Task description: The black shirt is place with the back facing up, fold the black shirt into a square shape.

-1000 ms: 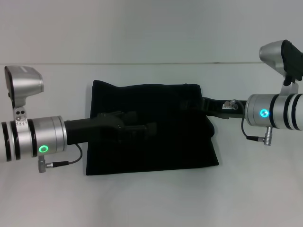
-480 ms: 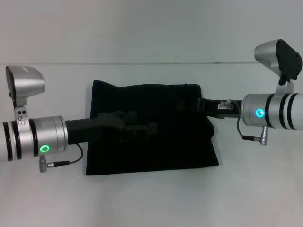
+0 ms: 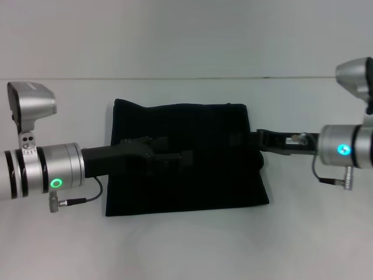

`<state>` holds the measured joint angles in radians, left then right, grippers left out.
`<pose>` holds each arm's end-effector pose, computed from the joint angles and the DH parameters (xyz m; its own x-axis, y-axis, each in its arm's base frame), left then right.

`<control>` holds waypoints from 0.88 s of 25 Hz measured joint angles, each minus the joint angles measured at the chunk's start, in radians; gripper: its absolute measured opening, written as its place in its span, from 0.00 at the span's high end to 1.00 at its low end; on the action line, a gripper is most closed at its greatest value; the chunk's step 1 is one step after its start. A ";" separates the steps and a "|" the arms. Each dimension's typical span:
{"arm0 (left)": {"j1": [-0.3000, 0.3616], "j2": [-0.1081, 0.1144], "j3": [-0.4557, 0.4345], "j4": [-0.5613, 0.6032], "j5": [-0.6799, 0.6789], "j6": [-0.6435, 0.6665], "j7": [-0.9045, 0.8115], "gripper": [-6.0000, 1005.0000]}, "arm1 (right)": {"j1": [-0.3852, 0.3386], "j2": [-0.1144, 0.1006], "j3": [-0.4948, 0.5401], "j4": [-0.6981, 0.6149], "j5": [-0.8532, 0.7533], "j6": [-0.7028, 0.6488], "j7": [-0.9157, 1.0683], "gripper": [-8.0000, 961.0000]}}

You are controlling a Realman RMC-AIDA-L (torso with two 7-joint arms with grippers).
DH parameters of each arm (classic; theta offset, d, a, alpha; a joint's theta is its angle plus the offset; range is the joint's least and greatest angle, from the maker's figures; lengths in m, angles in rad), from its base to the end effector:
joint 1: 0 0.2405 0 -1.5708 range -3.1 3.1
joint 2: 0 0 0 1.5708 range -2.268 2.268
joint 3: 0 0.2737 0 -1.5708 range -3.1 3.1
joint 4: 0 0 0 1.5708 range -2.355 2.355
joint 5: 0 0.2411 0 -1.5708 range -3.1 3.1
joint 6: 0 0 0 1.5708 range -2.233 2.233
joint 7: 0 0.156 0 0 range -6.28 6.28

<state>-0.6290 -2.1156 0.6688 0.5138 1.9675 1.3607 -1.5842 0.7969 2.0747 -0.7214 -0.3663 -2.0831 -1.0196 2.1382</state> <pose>-0.2696 0.3964 -0.0587 0.6120 0.5486 0.5696 0.6888 -0.7236 -0.0431 0.2662 0.4487 -0.0794 0.2718 -0.8276 -0.4912 -0.9537 -0.3001 -0.0221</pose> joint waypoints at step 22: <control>-0.009 -0.025 -0.003 0.000 -0.009 -0.013 -0.002 0.05 | 0.013 -0.047 -0.010 -0.021 -0.026 -0.019 0.027 0.39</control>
<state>-0.6378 -2.1405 0.6662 0.5140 1.9587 1.3473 -1.5864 0.8096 2.0273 -0.7315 -0.3870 -2.1089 -1.0382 2.1652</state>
